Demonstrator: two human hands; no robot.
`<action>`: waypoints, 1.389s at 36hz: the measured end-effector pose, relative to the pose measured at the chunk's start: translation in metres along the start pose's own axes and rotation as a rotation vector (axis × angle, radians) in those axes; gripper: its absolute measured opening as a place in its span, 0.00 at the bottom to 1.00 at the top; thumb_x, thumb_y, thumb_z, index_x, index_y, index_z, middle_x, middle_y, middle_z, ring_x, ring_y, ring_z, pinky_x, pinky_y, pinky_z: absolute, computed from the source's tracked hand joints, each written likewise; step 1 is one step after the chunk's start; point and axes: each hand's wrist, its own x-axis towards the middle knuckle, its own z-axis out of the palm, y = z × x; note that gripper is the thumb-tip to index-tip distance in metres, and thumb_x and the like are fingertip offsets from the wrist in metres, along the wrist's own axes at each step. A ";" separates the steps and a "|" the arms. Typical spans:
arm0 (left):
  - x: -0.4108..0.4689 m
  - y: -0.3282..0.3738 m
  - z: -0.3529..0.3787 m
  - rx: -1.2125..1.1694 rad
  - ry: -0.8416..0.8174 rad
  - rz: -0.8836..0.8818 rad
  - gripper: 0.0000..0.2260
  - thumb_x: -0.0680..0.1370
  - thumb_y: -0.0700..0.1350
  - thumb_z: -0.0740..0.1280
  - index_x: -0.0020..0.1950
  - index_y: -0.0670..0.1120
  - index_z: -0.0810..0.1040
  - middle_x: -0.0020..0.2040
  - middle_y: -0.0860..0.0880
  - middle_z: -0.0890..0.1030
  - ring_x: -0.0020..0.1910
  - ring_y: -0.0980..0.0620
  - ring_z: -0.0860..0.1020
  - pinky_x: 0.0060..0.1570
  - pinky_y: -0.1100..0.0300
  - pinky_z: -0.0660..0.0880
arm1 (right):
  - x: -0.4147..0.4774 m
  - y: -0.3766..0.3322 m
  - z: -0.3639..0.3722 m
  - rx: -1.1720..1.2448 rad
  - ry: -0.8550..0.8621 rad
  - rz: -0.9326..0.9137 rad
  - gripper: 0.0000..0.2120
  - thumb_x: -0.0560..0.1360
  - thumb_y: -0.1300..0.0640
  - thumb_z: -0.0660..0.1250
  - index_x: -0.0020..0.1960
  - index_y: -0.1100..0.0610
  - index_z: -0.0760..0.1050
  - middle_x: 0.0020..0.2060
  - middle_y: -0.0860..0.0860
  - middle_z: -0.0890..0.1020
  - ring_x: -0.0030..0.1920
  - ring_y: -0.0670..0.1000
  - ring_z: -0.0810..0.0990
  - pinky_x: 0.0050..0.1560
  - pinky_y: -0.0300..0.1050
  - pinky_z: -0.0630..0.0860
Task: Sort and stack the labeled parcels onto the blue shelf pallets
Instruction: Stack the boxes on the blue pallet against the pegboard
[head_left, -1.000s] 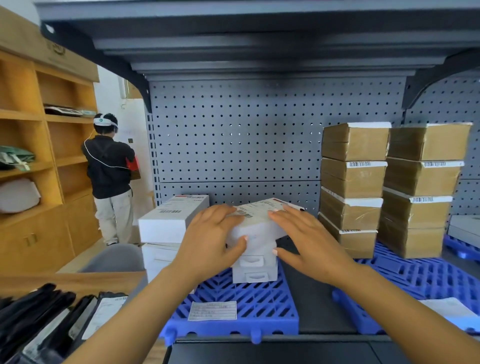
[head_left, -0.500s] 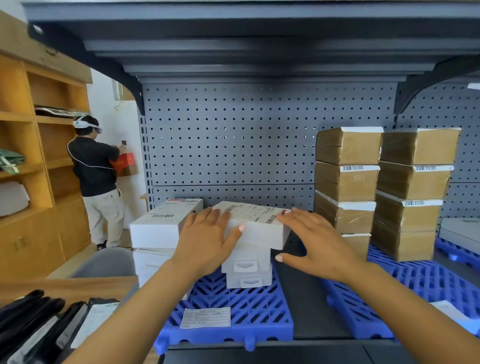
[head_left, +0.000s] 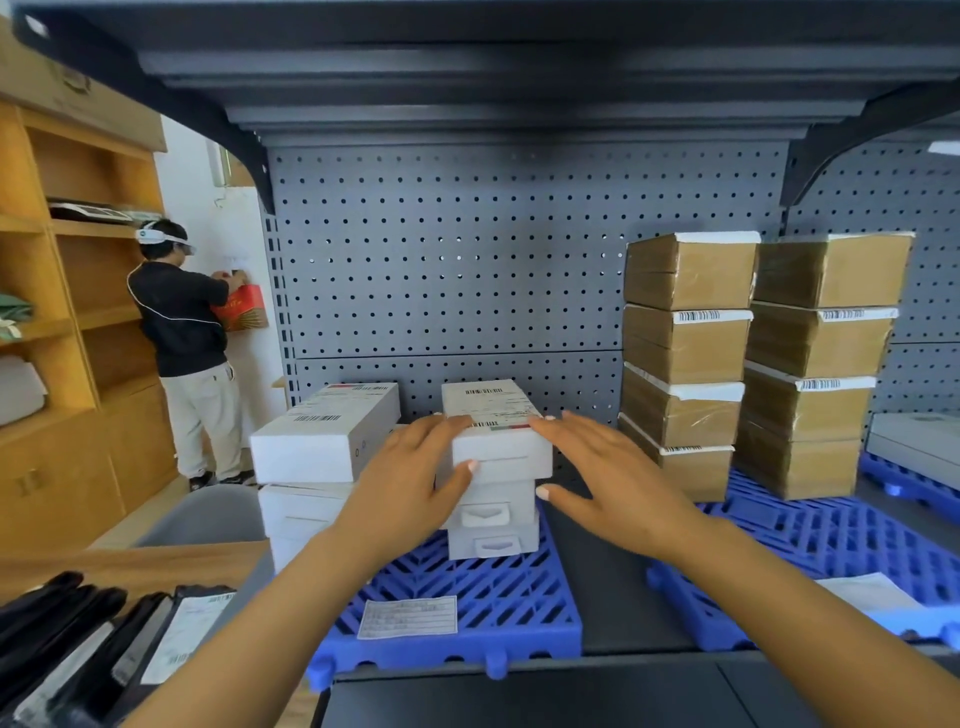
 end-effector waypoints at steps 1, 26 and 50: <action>-0.001 0.000 0.000 -0.030 0.004 -0.014 0.26 0.78 0.63 0.53 0.74 0.54 0.63 0.70 0.52 0.69 0.66 0.49 0.69 0.64 0.58 0.65 | 0.000 -0.002 0.003 0.025 -0.008 0.004 0.33 0.78 0.42 0.60 0.77 0.43 0.46 0.76 0.46 0.57 0.76 0.46 0.51 0.73 0.43 0.51; -0.001 -0.010 0.022 -0.270 -0.137 -0.112 0.52 0.67 0.45 0.79 0.76 0.60 0.43 0.64 0.53 0.75 0.53 0.51 0.79 0.51 0.56 0.78 | 0.010 -0.006 0.023 0.166 -0.055 0.106 0.40 0.77 0.51 0.65 0.75 0.40 0.38 0.40 0.47 0.74 0.35 0.50 0.75 0.32 0.48 0.74; 0.027 -0.025 0.041 -0.247 -0.167 -0.172 0.52 0.70 0.40 0.76 0.74 0.62 0.38 0.49 0.44 0.81 0.41 0.51 0.79 0.43 0.53 0.79 | 0.032 0.017 0.045 0.188 -0.084 0.134 0.45 0.77 0.52 0.66 0.71 0.36 0.31 0.39 0.56 0.80 0.33 0.53 0.78 0.35 0.56 0.78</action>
